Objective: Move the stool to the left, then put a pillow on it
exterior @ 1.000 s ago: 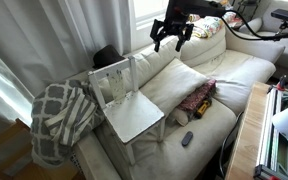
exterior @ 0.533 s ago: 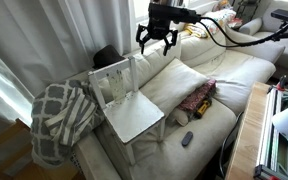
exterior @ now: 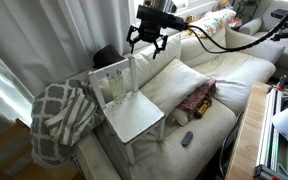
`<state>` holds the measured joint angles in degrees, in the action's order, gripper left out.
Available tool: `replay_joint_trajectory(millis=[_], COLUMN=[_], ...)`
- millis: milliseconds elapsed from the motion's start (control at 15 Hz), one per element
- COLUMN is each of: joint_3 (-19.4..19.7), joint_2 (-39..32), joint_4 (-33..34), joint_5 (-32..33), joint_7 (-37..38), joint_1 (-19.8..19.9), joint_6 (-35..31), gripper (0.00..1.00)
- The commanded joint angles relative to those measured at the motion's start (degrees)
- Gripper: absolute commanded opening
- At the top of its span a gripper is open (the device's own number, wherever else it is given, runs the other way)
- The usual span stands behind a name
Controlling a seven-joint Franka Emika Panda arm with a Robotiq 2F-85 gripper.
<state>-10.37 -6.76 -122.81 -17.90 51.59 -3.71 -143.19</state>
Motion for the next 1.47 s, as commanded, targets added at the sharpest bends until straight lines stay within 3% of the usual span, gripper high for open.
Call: replay_joint_trajectory(millis=[0, 200, 600, 1067, 1400], joint_3=[1.6, 3.7, 5.7, 5.3, 7.7], joint_2=[-9.9, -16.4, -26.9, -36.8, -42.4], joint_4=[6.4, 11.4, 23.0, 32.8, 38.0], joint_5=[-2.4, -0.9, -1.5, -1.9, -2.1], joint_7=[5.7, 11.5, 19.6, 22.2, 27.9], joint_1=[-3.0, -5.2, -8.8, -11.1, -13.3], joint_6=[-8.7, -13.7, -14.2, -18.8, -25.3], gripper=[1.0, 1.0, 1.0, 1.0, 1.0])
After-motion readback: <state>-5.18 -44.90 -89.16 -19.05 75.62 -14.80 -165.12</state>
